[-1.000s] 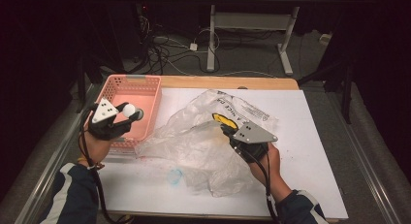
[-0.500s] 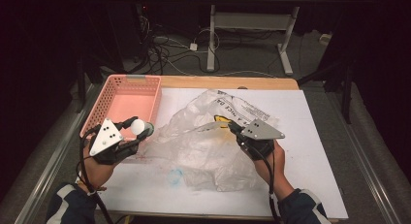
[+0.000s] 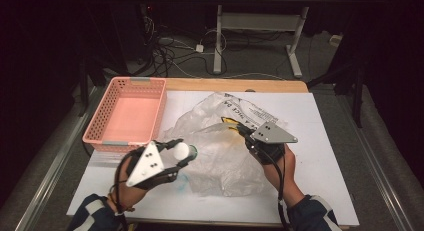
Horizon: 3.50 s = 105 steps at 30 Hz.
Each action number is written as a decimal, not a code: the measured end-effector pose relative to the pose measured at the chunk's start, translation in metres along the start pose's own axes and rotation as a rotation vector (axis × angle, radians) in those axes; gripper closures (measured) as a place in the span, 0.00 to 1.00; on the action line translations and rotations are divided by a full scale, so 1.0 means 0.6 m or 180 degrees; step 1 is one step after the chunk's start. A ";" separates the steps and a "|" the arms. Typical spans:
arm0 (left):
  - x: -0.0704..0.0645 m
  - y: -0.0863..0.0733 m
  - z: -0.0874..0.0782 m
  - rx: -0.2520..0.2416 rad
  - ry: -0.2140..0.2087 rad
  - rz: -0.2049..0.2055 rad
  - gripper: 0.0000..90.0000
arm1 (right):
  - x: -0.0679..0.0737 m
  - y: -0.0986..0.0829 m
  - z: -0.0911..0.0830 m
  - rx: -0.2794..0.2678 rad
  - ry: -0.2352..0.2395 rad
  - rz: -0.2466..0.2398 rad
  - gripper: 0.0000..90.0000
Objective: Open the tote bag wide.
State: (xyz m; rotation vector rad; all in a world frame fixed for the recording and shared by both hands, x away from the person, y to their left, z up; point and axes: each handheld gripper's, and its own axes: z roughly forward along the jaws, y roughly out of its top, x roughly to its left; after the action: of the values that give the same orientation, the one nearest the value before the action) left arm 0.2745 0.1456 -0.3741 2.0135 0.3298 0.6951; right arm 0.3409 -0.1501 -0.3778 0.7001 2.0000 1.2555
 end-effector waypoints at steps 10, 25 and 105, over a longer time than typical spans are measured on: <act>0.002 -0.040 0.122 0.0469 -0.0122 0.0034 0.54 | 0.006 0.008 -0.004 -0.0053 0.0089 0.0042 1.00; 0.031 -0.086 0.237 0.0876 -0.0237 -0.0073 0.53 | 0.007 -0.009 0.018 0.0153 0.0223 0.0062 1.00; 0.088 -0.172 0.004 0.1210 0.0401 -0.0611 0.60 | 0.034 -0.103 -0.125 0.0529 0.0955 -0.0198 0.36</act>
State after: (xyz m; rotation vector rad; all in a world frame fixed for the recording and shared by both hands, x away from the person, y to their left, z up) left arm 0.3232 0.2229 -0.4457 2.2579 0.7680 0.6765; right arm 0.2648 -0.2016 -0.4158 0.5462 2.3731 1.2254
